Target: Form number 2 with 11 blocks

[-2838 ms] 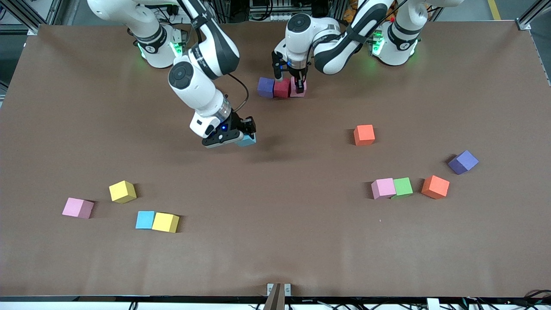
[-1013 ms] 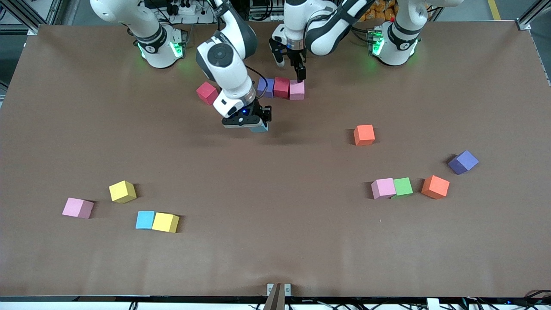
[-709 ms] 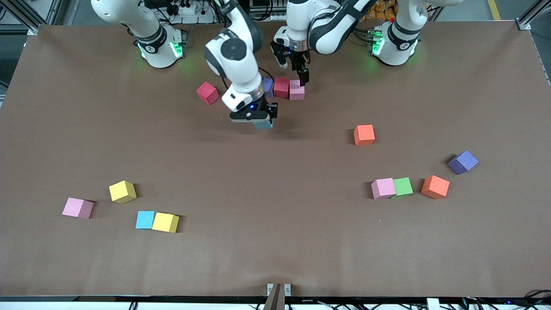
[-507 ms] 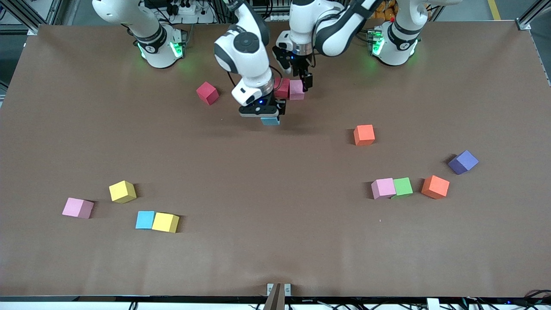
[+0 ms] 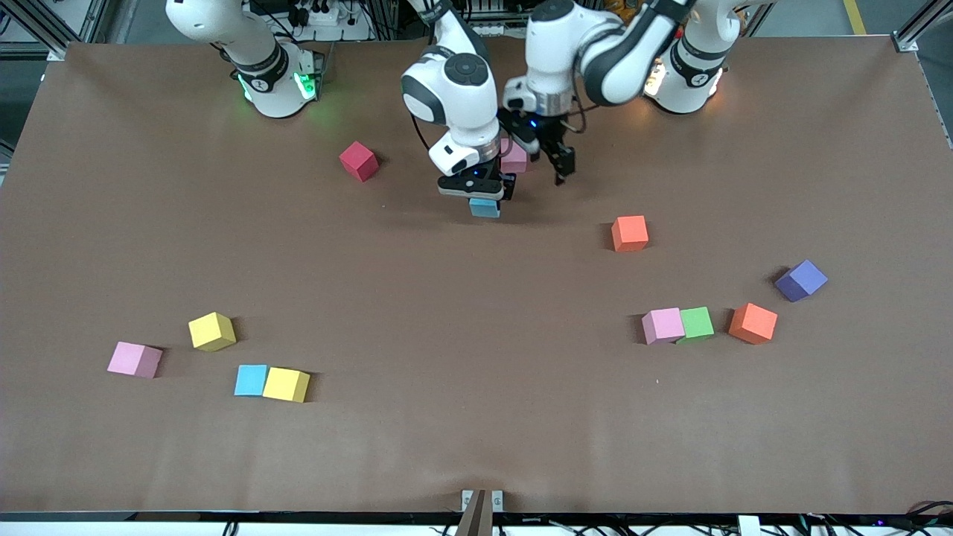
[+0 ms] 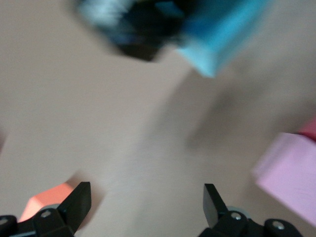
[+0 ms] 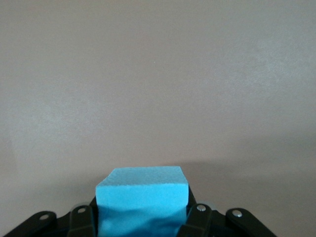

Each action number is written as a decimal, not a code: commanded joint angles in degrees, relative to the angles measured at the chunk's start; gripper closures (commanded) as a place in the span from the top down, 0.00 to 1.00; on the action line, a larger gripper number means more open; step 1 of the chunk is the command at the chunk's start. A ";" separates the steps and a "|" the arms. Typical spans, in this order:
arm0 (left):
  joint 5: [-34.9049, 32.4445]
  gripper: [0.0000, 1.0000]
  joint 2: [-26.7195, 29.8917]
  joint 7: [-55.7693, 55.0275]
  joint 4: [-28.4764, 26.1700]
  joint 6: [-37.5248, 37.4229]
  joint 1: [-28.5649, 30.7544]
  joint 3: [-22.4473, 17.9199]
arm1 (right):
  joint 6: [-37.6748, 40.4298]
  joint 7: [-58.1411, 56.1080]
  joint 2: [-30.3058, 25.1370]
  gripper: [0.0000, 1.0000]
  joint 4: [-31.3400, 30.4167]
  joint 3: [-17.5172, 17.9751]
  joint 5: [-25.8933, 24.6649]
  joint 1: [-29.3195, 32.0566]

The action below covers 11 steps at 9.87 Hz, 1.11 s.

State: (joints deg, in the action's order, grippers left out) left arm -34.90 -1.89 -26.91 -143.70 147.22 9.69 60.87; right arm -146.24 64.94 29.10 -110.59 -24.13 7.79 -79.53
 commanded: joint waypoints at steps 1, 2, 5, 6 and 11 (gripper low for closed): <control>-0.35 1.00 1.54 -0.25 -0.35 1.23 6.37 -1.35 | 1.04 4.75 4.12 0.17 4.06 -1.27 -1.29 -2.73; -0.35 1.00 1.63 -0.25 -0.09 1.23 6.91 -3.37 | 1.13 5.54 5.43 0.17 5.03 -1.27 -1.29 -3.61; -0.35 1.00 2.42 -0.16 0.78 1.23 8.15 -10.65 | 2.71 6.08 8.60 0.17 7.84 -2.58 -1.37 -6.51; -0.09 1.00 2.33 0.01 1.57 1.23 8.15 -12.60 | 2.71 6.08 8.87 0.17 7.85 -2.59 -2.33 -6.78; 25.09 1.00 1.10 12.12 8.94 -6.98 8.15 -17.80 | 3.50 6.08 9.14 0.16 7.67 -2.41 -3.83 -8.80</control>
State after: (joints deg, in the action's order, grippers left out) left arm -15.73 -0.96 -17.65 -137.68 145.60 17.96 43.74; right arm -143.60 69.27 37.33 -103.97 -25.47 5.41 -86.85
